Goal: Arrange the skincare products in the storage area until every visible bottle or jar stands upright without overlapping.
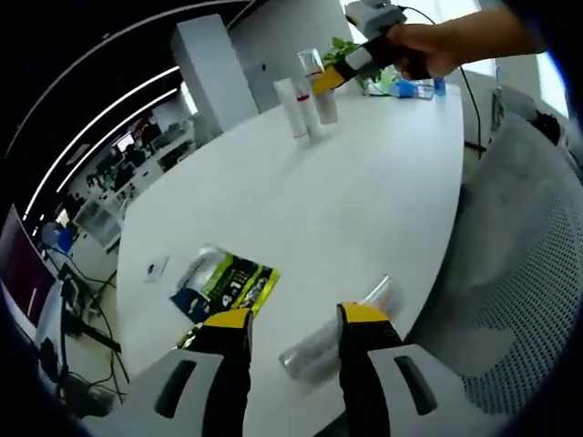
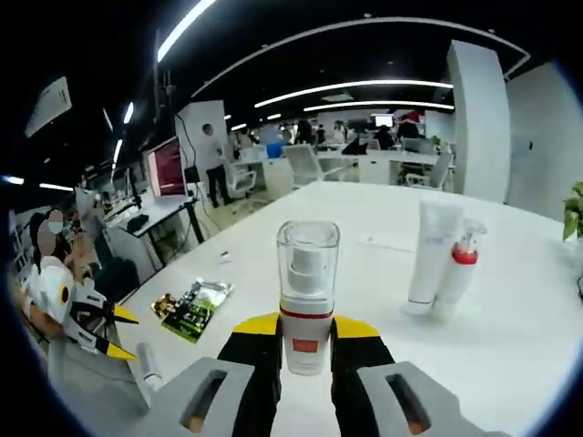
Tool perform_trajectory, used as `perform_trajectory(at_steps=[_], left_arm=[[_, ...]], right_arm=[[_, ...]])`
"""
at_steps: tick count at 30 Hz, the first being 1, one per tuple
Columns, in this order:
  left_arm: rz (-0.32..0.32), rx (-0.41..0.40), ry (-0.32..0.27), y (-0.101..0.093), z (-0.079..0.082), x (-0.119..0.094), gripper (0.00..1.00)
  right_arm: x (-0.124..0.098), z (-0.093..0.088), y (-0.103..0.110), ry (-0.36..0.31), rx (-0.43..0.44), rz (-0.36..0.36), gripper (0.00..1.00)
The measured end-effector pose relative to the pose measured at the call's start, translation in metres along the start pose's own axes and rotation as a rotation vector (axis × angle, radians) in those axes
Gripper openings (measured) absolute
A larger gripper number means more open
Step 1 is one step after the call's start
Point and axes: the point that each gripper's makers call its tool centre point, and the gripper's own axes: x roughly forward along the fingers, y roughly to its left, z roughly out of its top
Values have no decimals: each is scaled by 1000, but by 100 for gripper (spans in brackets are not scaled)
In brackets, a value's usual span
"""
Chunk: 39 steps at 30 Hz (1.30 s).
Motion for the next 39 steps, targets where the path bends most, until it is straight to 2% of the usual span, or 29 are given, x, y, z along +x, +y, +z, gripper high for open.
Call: perform_trajectory(at_steps=[8, 15, 19, 21, 24, 29, 39], left_arm=[[-9, 9, 4, -3, -1, 0, 31], [-17, 9, 17, -4, -3, 1, 29], [-10, 11, 18, -3, -3, 1, 30], [-13, 12, 24, -3, -4, 1, 30], [-22, 19, 36, -5, -6, 3, 29], [-30, 12, 46, -7, -8, 3, 28], [-44, 12, 72, -10, -14, 5, 24]], right_arm=[[8, 1, -22, -18, -37, -67, 13], [16, -2, -43, -17, -9, -112, 13], [19, -3, -54, -41, 44, -131, 13], [21, -1, -60, -76, 67, -138, 13], [24, -3, -66, -85, 68, -150, 13], [33, -11, -76, -53, 34, -173, 13], [51, -13, -87, -31, -23, -180, 13]])
